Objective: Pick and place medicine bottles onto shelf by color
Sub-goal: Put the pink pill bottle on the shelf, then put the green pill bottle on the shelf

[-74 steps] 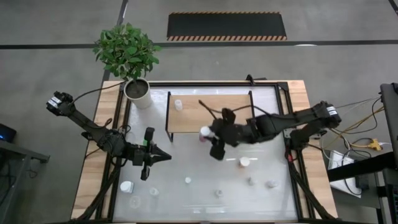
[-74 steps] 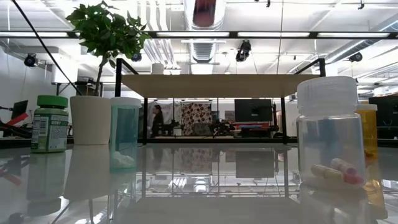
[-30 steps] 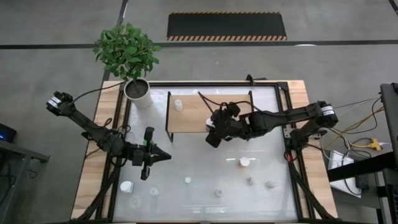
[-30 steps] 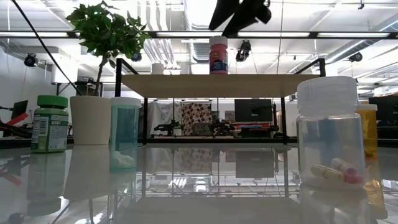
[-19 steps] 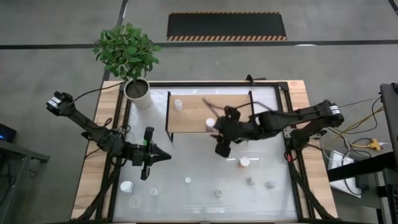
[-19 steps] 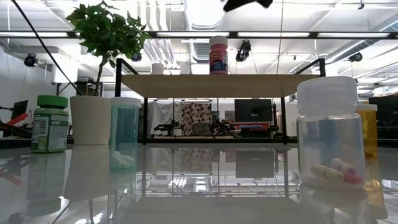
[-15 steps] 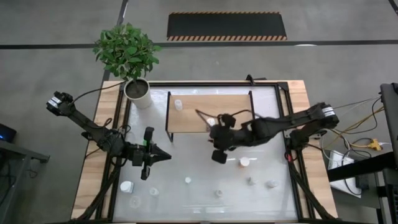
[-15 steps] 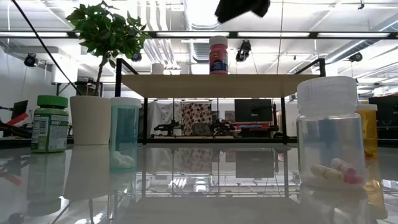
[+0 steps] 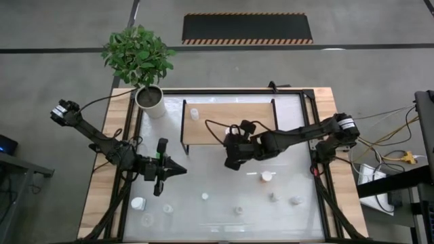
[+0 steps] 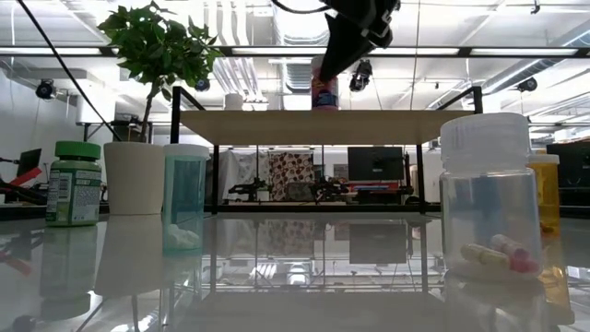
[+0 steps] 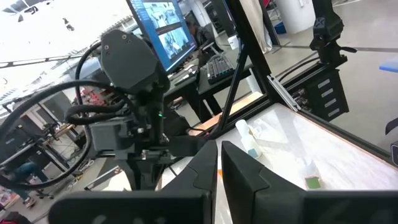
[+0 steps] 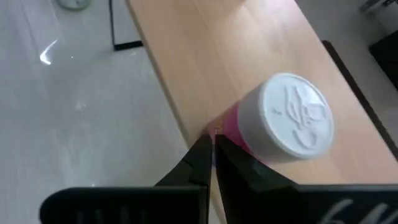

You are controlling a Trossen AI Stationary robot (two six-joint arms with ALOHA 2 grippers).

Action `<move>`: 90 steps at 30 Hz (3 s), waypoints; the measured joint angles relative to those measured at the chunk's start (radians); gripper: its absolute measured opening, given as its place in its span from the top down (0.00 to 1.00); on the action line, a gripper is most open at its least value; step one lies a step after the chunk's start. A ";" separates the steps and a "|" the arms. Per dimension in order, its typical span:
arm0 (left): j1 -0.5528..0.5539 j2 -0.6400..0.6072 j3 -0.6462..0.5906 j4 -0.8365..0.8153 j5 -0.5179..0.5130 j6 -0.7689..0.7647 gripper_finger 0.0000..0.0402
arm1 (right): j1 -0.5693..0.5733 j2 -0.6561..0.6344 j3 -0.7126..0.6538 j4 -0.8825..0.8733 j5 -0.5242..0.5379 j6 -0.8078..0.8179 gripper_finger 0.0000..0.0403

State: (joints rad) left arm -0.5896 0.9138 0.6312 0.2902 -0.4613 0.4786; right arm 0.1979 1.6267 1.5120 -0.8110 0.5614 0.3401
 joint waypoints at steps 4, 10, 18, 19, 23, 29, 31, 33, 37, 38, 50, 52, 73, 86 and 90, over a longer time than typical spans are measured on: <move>0.000 0.000 0.000 0.000 0.000 0.000 0.99 | -0.003 -0.027 0.000 -0.031 0.019 0.000 0.97; 0.000 0.000 0.000 0.000 0.000 0.000 0.99 | -0.004 -0.047 0.000 -0.067 0.033 0.000 0.97; 0.000 0.000 0.000 0.001 0.000 0.000 0.99 | -0.004 -0.048 0.000 -0.077 0.112 -0.030 0.97; 0.000 0.000 0.000 0.001 0.000 0.000 0.99 | -0.004 -0.048 0.000 -0.083 0.112 -0.024 0.97; 0.000 0.000 0.000 0.000 0.000 0.000 0.99 | 0.024 -0.052 0.000 -0.142 0.113 0.027 0.97; 0.000 0.000 0.000 0.000 0.000 -0.001 0.99 | 0.131 -0.054 -0.004 -0.180 0.116 0.097 0.97; 0.000 0.000 0.000 0.000 0.000 -0.002 0.99 | 0.186 -0.054 -0.013 -0.178 0.105 0.106 0.97; 0.000 0.000 0.000 0.000 0.000 -0.005 0.99 | 0.244 -0.054 -0.031 -0.173 0.065 0.105 0.97; 0.000 0.000 0.000 0.000 0.000 -0.028 0.99 | 0.370 -0.054 -0.108 -0.050 0.038 0.102 0.97; 0.000 0.000 0.000 0.000 0.000 -0.028 0.99 | 0.400 -0.055 -0.137 0.016 0.047 0.089 0.97; 0.000 0.046 0.000 0.018 0.000 -0.332 0.99 | 0.425 -0.070 -0.739 1.627 -0.306 -0.623 0.97; 0.000 0.075 -0.001 0.035 0.001 -0.444 0.99 | 0.398 -0.109 -0.812 1.701 -0.318 -0.654 0.97; 0.019 0.126 0.209 -1.485 0.138 -2.123 0.97 | 0.374 -0.597 -1.137 1.561 -0.334 -0.453 0.97; 0.045 0.070 0.157 -1.475 -0.009 -2.161 0.58 | 0.373 -0.581 -1.119 1.541 -0.334 -0.441 0.97; 0.049 0.100 0.111 -1.461 -0.013 -2.168 0.48 | 0.373 -0.570 -1.116 1.542 -0.328 -0.421 0.97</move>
State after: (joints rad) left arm -0.5404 1.0139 0.7420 -1.1708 -0.4740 -1.6890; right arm 0.5709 1.0569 0.3956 0.7310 0.2335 -0.0812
